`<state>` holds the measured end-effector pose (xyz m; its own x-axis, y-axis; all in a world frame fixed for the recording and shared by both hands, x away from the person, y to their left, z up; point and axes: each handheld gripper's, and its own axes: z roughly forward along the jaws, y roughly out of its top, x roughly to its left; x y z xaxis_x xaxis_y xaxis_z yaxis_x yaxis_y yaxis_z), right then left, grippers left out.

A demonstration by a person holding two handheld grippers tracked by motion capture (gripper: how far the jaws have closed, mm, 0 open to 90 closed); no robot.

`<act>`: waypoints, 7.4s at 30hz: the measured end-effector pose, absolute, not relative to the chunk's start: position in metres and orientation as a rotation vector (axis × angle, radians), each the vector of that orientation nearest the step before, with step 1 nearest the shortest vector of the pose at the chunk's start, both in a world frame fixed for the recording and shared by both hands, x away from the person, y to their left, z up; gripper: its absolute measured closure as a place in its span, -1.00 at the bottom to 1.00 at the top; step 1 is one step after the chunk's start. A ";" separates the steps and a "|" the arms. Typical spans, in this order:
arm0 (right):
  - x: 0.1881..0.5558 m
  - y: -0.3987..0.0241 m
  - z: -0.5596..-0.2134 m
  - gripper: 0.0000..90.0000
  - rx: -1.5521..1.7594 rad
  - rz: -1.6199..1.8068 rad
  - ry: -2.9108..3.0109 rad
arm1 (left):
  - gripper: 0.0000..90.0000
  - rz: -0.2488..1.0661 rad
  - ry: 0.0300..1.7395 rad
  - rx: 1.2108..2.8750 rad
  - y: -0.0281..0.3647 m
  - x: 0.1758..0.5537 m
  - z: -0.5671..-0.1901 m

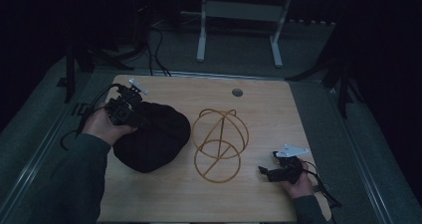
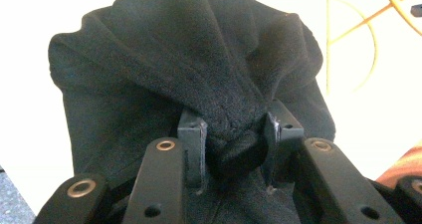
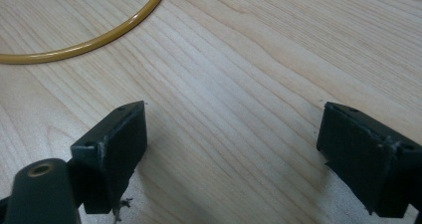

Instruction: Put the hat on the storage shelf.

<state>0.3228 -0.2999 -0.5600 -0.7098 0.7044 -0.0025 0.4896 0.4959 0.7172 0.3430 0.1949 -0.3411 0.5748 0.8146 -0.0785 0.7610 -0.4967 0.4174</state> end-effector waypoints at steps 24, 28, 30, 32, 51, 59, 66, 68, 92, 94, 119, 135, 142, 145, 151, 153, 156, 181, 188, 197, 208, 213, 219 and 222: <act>0.323 -0.300 -0.560 -0.73 1.004 1.033 2.448 | 0.50 0.181 1.239 2.413 0.193 0.353 -0.310; 0.323 -0.300 -0.560 -0.73 1.004 1.033 2.448 | 0.50 0.173 1.232 2.415 0.193 0.354 -0.306; 0.323 -0.300 -0.560 -0.73 1.003 1.033 2.449 | 0.50 0.168 1.228 2.424 0.193 0.354 -0.305; 0.323 -0.300 -0.560 -0.73 1.003 1.033 2.449 | 0.50 0.162 1.227 2.432 0.193 0.354 -0.303; 0.323 -0.300 -0.560 -0.73 1.003 1.032 2.449 | 0.50 0.166 1.201 2.453 0.196 0.353 -0.283; 0.323 -0.300 -0.560 -0.73 1.003 1.033 2.449 | 0.49 0.186 1.198 2.443 0.198 0.352 -0.273; 0.323 -0.300 -0.560 -0.73 1.004 1.033 2.448 | 0.49 0.203 1.192 2.444 0.198 0.350 -0.266; 0.323 -0.300 -0.560 -0.73 1.004 1.034 2.448 | 0.49 0.206 1.189 2.443 0.198 0.349 -0.264; 0.323 -0.300 -0.560 -0.73 1.003 1.034 2.447 | 0.49 0.248 1.171 2.434 0.194 0.348 -0.238; 0.323 -0.300 -0.560 -0.73 1.004 1.034 2.447 | 0.49 0.253 1.172 2.429 0.193 0.347 -0.235; 0.323 -0.300 -0.560 -0.73 1.004 1.036 2.446 | 0.49 0.280 1.136 2.424 0.176 0.354 -0.204; 0.323 -0.300 -0.560 -0.73 1.005 1.036 2.447 | 0.49 0.296 1.113 2.413 0.163 0.358 -0.190; 0.323 -0.300 -0.560 -0.73 1.002 1.035 2.447 | 0.49 0.290 1.097 2.406 0.156 0.361 -0.185; 0.323 -0.300 -0.560 -0.73 1.003 1.036 2.447 | 0.49 0.288 1.089 2.406 0.152 0.362 -0.184; 0.323 -0.300 -0.560 -0.73 1.005 1.034 2.448 | 0.49 0.286 1.074 2.412 0.143 0.365 -0.179; 0.323 -0.300 -0.560 -0.73 1.002 1.035 2.448 | 0.49 0.284 1.069 2.413 0.140 0.366 -0.177; 0.323 -0.300 -0.560 -0.73 1.004 1.034 2.448 | 0.49 0.284 1.058 2.414 0.136 0.366 -0.175; 0.323 -0.300 -0.560 -0.74 1.004 1.034 2.448 | 0.49 0.224 0.928 2.437 0.089 0.369 -0.169; 0.323 -0.300 -0.560 -0.73 1.002 1.035 2.448 | 0.49 0.233 0.905 2.458 0.077 0.369 -0.168; 0.323 -0.300 -0.560 -0.74 1.002 1.035 2.449 | 0.49 0.283 0.898 2.455 0.068 0.369 -0.163; 0.323 -0.300 -0.560 -0.73 1.000 1.036 2.449 | 0.49 0.304 0.869 2.425 0.061 0.369 -0.154; 0.323 -0.300 -0.560 -0.73 1.001 1.035 2.449 | 0.49 0.285 0.844 2.413 0.058 0.367 -0.151; 0.323 -0.300 -0.560 -0.73 1.001 1.036 2.449 | 0.49 0.266 0.815 2.433 0.048 0.367 -0.156; 0.323 -0.300 -0.560 -0.74 1.000 1.036 2.449 | 0.49 0.255 0.808 2.444 0.042 0.367 -0.159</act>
<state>0.3232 -0.3000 -0.5603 -0.7128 0.7013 -0.0041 0.4856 0.4978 0.7186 0.3671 0.0423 -0.1595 0.8014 0.5981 0.0079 0.4940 -0.6693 0.5550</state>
